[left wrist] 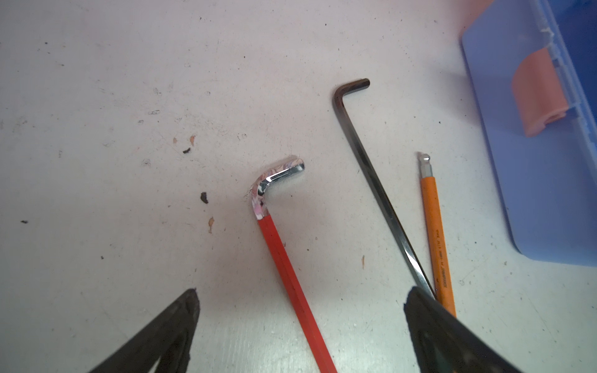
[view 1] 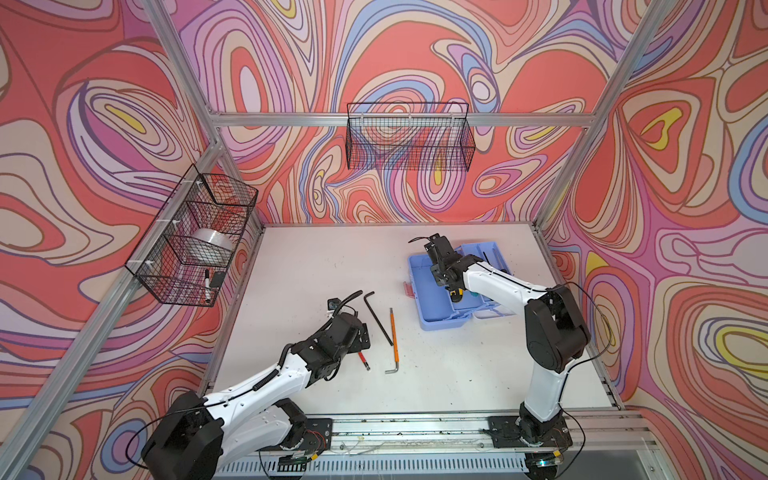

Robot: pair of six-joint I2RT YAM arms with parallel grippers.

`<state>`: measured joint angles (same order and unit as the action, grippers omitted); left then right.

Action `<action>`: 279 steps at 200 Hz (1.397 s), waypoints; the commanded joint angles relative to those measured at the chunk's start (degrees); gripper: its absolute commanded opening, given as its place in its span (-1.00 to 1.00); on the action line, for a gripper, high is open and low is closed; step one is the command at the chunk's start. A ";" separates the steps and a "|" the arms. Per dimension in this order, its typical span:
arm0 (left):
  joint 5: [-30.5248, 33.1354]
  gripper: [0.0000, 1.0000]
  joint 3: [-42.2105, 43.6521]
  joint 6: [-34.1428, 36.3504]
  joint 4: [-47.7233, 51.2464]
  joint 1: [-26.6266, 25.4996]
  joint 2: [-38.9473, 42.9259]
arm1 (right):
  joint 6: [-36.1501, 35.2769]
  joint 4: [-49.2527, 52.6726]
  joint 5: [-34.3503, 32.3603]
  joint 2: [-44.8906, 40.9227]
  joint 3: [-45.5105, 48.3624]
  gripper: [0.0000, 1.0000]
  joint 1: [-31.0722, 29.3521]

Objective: Pack the tool kit
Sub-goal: 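Lower the yellow-black knife into the middle compartment and open the right gripper, then move the right gripper over the orange-handled hex key on the table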

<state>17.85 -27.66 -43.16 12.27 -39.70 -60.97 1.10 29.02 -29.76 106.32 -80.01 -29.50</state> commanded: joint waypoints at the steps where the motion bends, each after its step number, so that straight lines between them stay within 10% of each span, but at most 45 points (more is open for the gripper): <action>1: 0.66 1.00 -0.83 -1.21 1.93 0.15 -0.46 | 3.10 -1.33 6.38 -3.93 2.29 0.16 -0.54; 121: 4.74 1.00 0.58 -7.94 7.04 0.15 0.83 | 20.50 -4.79 17.87 -12.90 10.60 0.12 -11.34; 279: 8.61 0.99 2.95 -13.52 10.51 0.15 6.35 | 30.51 -6.92 21.16 0.47 11.61 -0.36 -22.44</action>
<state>24.73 -25.28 -55.02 20.62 -39.70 -55.33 30.11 21.08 -8.49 104.55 -66.70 -51.44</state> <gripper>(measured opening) 0.998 0.336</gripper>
